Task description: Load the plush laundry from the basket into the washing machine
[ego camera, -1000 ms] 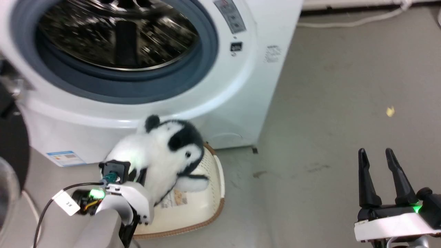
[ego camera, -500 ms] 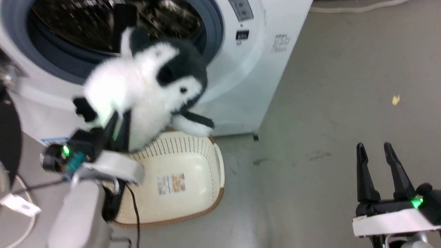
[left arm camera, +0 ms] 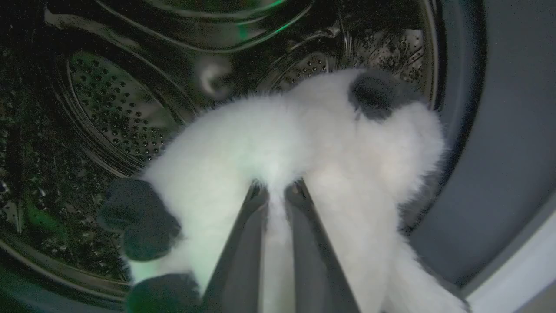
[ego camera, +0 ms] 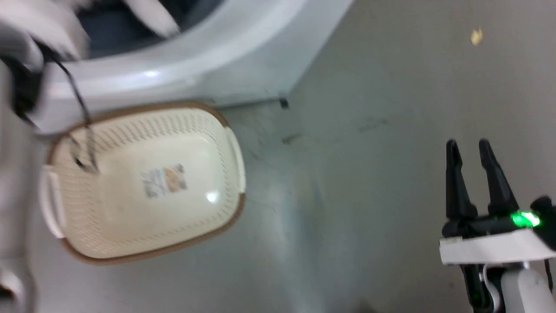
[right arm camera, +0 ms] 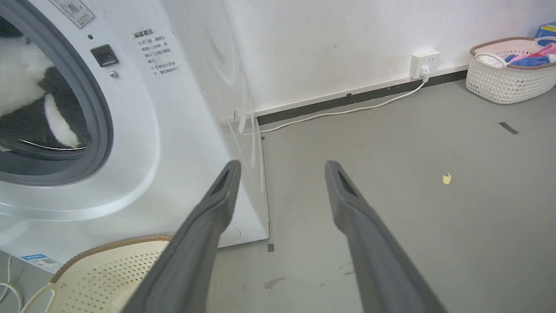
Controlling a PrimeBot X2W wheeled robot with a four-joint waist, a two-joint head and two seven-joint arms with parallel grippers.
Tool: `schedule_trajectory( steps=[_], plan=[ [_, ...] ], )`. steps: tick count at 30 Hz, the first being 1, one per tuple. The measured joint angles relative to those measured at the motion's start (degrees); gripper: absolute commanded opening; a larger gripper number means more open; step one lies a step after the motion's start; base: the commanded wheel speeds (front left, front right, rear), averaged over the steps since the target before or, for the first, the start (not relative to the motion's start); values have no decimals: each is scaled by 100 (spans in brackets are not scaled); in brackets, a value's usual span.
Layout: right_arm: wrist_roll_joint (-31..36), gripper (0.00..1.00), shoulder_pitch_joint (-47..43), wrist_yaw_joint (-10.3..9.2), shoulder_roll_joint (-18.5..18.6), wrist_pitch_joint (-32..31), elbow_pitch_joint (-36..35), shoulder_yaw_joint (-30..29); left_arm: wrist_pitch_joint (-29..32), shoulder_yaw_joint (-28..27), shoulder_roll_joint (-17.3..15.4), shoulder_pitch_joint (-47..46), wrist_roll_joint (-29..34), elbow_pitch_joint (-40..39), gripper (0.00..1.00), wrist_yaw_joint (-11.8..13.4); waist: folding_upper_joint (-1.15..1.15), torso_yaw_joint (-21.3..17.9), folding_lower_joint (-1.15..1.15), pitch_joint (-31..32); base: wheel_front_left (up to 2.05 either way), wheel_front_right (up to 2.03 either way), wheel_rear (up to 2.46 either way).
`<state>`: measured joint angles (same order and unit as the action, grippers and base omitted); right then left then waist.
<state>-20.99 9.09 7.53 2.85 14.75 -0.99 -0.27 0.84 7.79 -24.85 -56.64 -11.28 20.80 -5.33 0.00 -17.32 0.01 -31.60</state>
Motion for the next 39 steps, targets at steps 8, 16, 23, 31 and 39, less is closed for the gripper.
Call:
schedule_trajectory(
  steps=[8, 16, 23, 31, 39],
  plan=[
    [-360, 100, 339, 0, 0, 0, 43, 240, 714, 200, -654, -1848, 391, 1329, 0, -88, 0, -537, 1, -867, 0, 0, 0],
    [-569, 100, 447, 0, 1, 1, 70, 382, 1230, 643, -980, -2697, 503, 2260, 0, -185, 0, -1017, 0, -1328, 0, 0, 0],
    [-591, 100, 449, 0, 1, 0, 105, 382, 1306, 984, -1022, -2938, 407, 2626, 100, -189, 0, -1029, -1, -1392, 0, 0, 0],
    [-353, 100, 525, 0, 1, 0, 112, 75, 517, 1028, -818, -2608, 119, 3051, 100, -189, 0, -819, -1, -1039, 0, 0, 0],
    [242, 100, 380, 0, 1, 1, 82, -364, -1020, 978, -131, -1296, -261, 3414, 100, -164, 0, -411, -2, -131, 0, 0, 0]
  ],
)
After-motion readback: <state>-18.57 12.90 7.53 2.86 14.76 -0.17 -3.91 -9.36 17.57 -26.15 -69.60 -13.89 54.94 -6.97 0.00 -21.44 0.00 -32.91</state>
